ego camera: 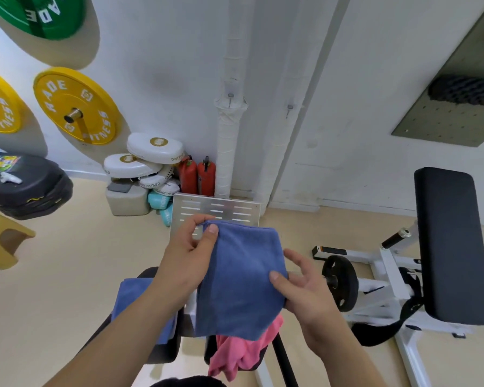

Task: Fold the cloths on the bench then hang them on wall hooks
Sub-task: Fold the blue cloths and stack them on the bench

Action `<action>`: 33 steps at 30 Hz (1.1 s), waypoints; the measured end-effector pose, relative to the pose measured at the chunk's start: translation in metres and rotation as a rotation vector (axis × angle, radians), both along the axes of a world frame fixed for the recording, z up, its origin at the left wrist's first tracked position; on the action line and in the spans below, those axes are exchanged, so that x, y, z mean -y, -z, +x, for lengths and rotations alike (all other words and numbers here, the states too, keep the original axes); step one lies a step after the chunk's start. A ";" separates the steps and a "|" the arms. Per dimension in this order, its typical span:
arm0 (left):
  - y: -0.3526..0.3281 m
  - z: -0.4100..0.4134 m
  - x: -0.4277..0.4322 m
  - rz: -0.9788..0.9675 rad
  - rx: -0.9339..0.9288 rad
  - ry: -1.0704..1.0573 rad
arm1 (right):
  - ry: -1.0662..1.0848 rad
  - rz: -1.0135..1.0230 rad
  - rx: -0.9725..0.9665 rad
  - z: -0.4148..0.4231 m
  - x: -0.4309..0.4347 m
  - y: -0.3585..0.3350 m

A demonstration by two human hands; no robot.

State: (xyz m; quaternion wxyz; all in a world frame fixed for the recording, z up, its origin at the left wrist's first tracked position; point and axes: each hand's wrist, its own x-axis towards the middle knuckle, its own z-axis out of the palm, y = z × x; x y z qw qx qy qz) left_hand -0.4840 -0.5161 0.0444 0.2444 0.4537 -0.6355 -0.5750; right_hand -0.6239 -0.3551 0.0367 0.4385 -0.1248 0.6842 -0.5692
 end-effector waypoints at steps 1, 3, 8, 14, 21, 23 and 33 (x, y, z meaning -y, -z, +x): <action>0.007 0.002 0.001 0.085 0.018 0.025 | 0.056 -0.015 -0.004 0.001 0.002 0.002; 0.026 0.008 -0.001 0.368 -0.042 0.107 | 0.168 -0.013 -0.029 0.002 0.007 0.007; 0.048 0.019 -0.014 0.414 -0.104 0.249 | 0.310 0.016 0.064 -0.017 0.003 0.014; 0.052 0.009 -0.013 0.058 0.147 0.057 | -0.010 0.138 -0.130 -0.017 -0.010 0.025; 0.052 0.011 -0.007 -0.185 0.211 0.206 | -0.288 0.187 -0.526 -0.012 -0.001 0.033; 0.049 0.012 -0.002 -0.262 0.272 0.286 | -0.410 0.262 -0.674 -0.015 0.003 0.035; 0.036 0.019 0.010 -0.403 0.388 0.374 | -0.268 0.139 -0.680 -0.025 0.014 0.023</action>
